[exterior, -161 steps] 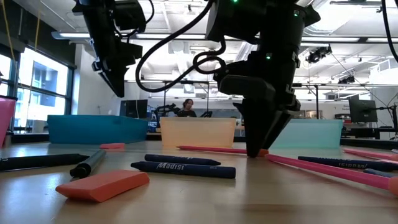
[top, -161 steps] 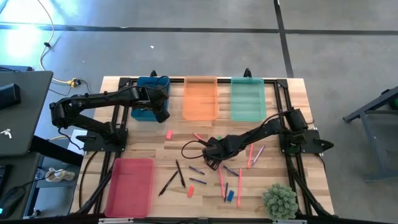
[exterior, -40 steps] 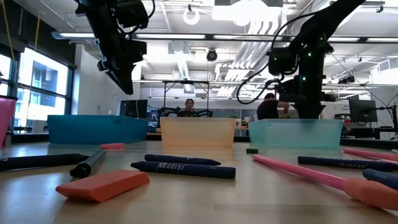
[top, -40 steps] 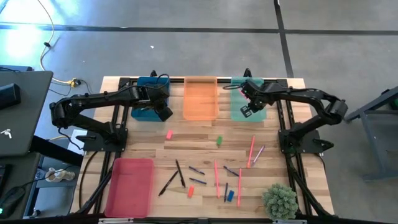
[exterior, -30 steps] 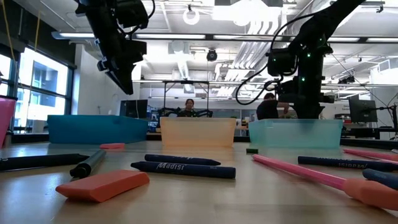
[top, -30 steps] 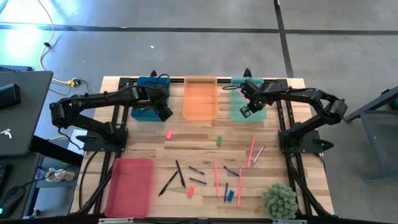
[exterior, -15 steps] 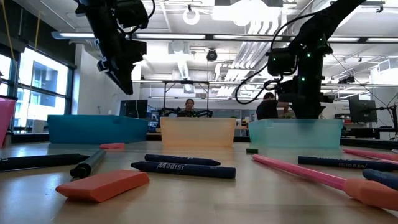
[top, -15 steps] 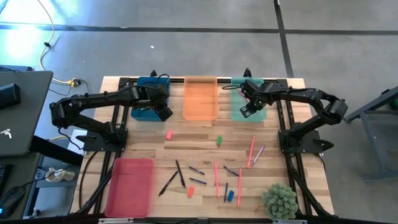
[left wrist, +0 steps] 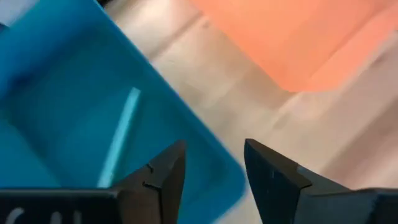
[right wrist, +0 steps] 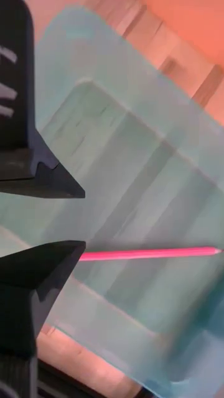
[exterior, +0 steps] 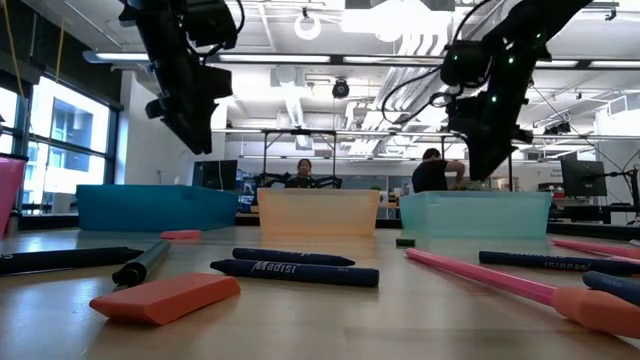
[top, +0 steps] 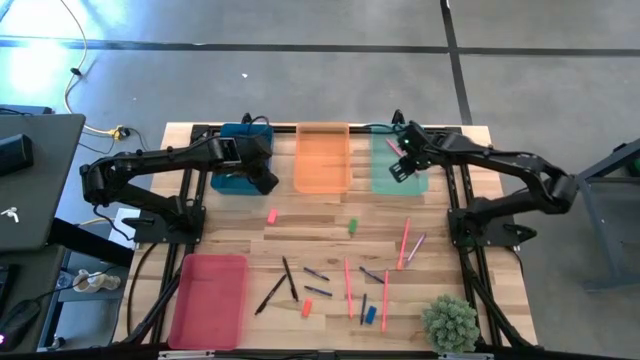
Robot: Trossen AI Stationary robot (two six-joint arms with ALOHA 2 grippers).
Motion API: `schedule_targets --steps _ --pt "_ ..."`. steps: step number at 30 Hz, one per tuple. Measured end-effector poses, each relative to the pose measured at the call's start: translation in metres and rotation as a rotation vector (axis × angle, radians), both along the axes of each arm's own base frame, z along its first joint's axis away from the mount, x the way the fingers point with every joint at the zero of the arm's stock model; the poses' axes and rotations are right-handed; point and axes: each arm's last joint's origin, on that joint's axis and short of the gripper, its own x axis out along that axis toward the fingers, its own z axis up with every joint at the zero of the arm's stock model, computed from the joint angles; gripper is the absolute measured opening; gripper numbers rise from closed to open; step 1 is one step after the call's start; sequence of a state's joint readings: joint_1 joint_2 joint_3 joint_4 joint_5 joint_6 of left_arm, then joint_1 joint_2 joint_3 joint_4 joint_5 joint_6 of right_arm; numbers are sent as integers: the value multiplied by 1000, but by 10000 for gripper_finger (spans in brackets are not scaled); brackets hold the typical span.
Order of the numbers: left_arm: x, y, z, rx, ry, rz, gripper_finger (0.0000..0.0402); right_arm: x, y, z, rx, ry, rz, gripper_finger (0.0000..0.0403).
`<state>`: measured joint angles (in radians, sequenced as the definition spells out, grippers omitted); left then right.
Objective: Sort crayons/erasers/pens/pencils in bins
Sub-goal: Put the pink eraser into the pink bin
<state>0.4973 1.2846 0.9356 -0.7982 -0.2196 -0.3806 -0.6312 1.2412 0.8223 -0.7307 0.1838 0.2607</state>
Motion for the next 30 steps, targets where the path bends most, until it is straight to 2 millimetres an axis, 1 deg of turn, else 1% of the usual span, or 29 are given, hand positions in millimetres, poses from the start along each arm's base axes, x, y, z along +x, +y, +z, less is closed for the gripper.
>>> schedule_targets --steps 6,12,19,24,30 --pt "10 -19 0 -162 -108 10 163 -3 7 11 -43 -27 46 113" --pt "20 -44 0 -220 -150 60 162 -5 8 14 -74 -20 61 113" --pt "27 -71 -1 -263 -185 126 161 -5 8 14 -71 -15 63 113" --pt "29 -83 -5 -258 -153 158 163 -5 8 14 -73 -12 70 113" --pt "37 -86 -19 -281 -92 153 161 -5 8 14 -73 -12 70 113"
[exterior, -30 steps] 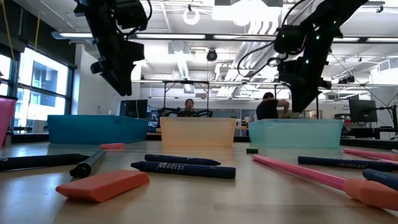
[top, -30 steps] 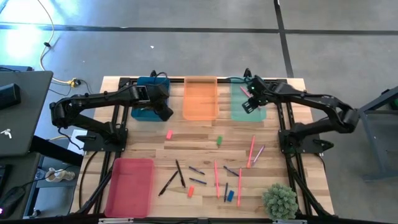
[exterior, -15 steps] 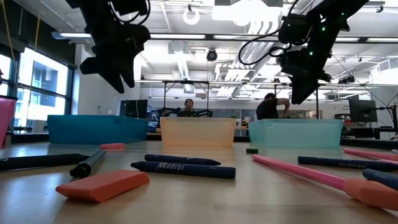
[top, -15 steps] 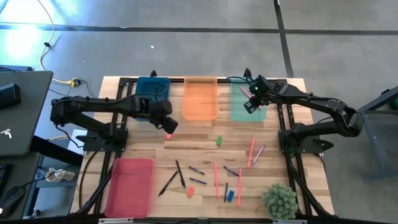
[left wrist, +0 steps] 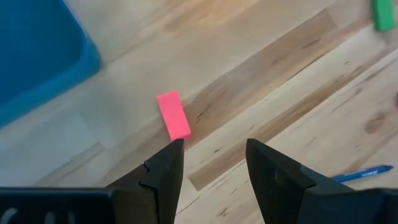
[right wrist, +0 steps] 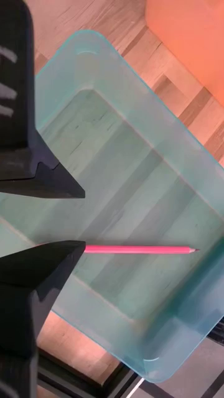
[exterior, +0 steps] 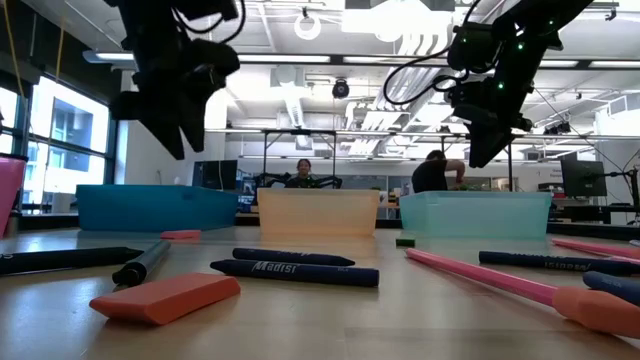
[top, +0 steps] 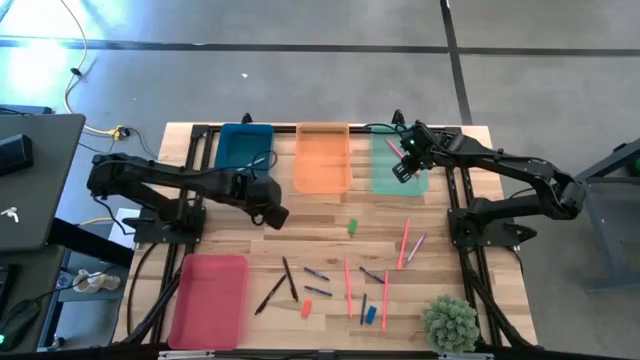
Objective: Sort crayons/erasers/pens/pencils in bins
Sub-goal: Put the pink eraser into the pink bin
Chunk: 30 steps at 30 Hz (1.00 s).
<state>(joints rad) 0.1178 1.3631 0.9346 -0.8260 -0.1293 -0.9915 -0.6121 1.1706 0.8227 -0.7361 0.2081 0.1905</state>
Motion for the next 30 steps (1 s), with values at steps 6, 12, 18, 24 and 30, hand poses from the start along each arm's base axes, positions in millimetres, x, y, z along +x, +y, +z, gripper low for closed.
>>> schedule_targets --steps 6,12,18,24,30 --pt "12 -2 -19 -48 55 7 161 0 0 0 -3 6 14 113" --pt "19 -1 -38 -74 122 72 163 0 0 0 -8 14 31 113" --pt "23 1 -52 -65 167 177 163 0 0 0 -9 17 37 113" --pt "27 1 -64 -63 200 240 163 0 0 0 -9 17 37 113" --pt "30 2 -74 -63 222 243 163 0 0 0 -9 17 37 113"
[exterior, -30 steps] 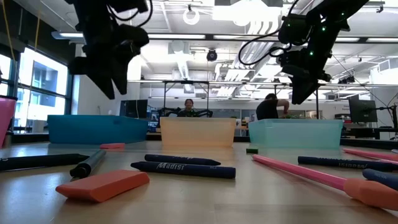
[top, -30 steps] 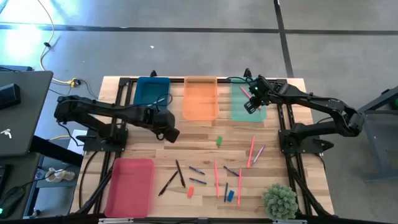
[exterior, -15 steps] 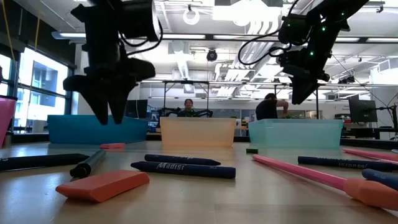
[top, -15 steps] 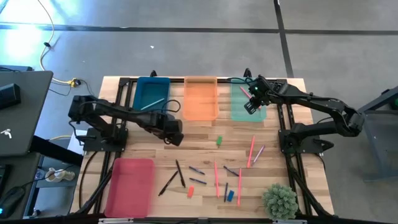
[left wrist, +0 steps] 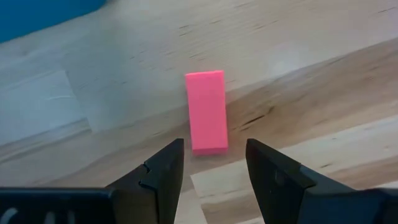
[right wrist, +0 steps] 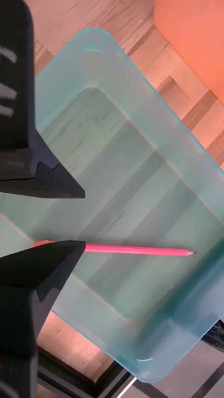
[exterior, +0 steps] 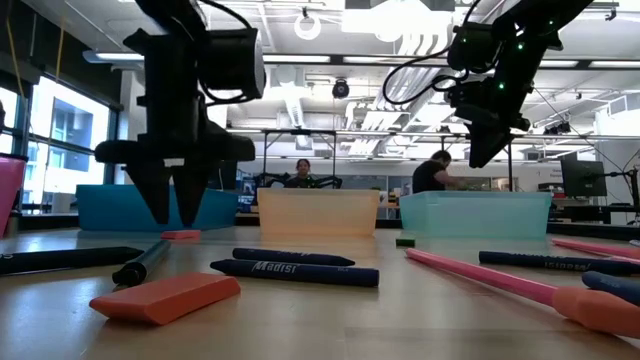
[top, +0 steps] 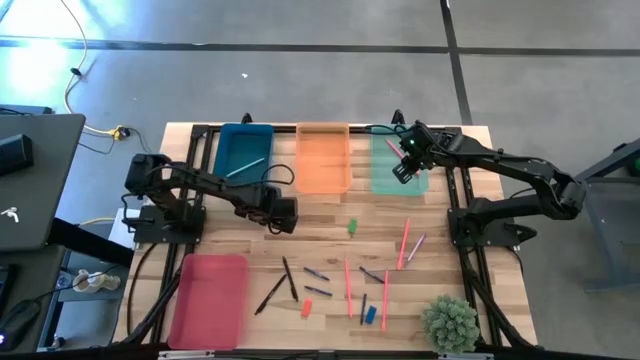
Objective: Sort crayons/erasers/pens/pencils in bins
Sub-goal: Put the pink eraser into the pink bin
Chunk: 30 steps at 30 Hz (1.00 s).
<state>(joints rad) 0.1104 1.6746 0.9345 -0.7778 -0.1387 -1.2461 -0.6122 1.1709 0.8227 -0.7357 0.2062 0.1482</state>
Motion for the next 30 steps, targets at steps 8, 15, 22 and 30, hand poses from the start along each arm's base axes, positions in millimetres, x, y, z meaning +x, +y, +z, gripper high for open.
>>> schedule_targets --steps 8,15,22,30 --pt "2 8 -8 -1 19 27 163 0 0 0 0 0 0 113" --pt "2 18 -13 -10 22 38 163 0 0 0 4 -3 2 113" --pt "3 18 -15 -39 21 32 151 0 0 0 4 -3 6 113" --pt "4 18 -15 -41 19 1 85 1 0 0 -1 1 20 113"
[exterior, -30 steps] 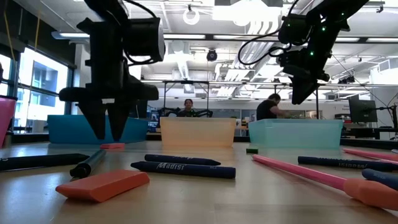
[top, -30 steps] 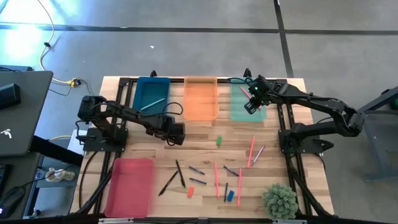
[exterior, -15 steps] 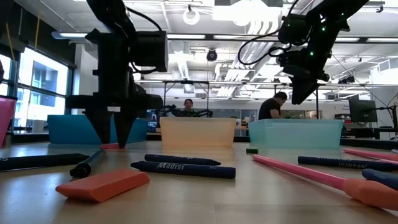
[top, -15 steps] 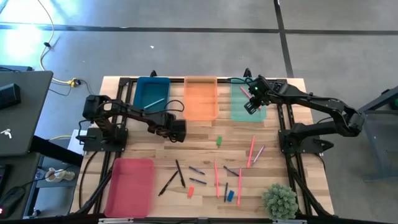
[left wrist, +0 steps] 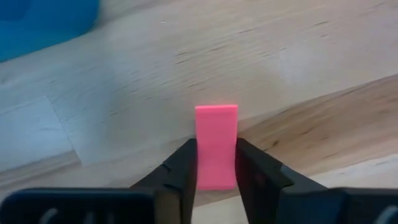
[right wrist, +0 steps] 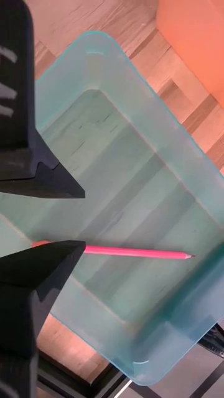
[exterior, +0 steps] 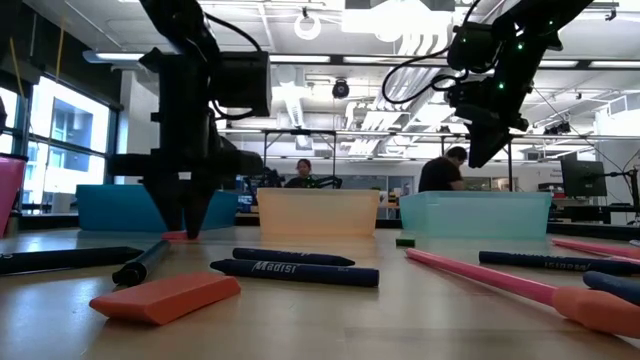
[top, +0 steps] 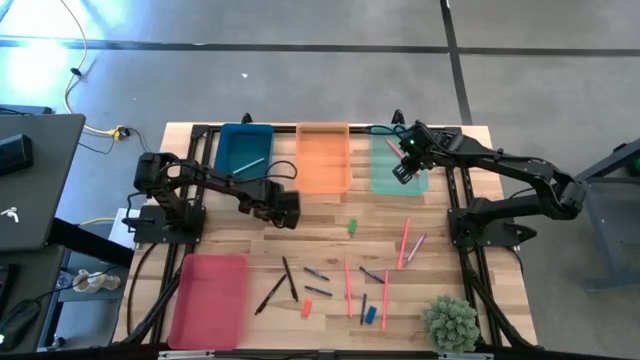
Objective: Sort crayons/erasers/pens/pencils in bins
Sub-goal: Put the pink eraser into the pink bin
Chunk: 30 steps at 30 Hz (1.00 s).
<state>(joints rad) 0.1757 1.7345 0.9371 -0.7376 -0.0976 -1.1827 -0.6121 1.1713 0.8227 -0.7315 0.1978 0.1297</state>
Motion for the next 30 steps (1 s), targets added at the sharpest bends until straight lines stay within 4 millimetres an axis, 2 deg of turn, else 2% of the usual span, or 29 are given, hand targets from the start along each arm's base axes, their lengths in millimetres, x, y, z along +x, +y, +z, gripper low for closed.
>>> schedule_targets --steps 6,17,25,30 --pt "-1 0 0 0 8 -32 48 0 0 0 -1 0 0 113" --pt "5 -8 5 27 9 -124 46 0 0 0 -5 0 7 113" --pt "23 -28 28 18 -29 -255 46 0 0 0 -5 -1 6 113" --pt "32 -52 46 23 -34 -360 47 0 0 0 -5 -1 6 113"
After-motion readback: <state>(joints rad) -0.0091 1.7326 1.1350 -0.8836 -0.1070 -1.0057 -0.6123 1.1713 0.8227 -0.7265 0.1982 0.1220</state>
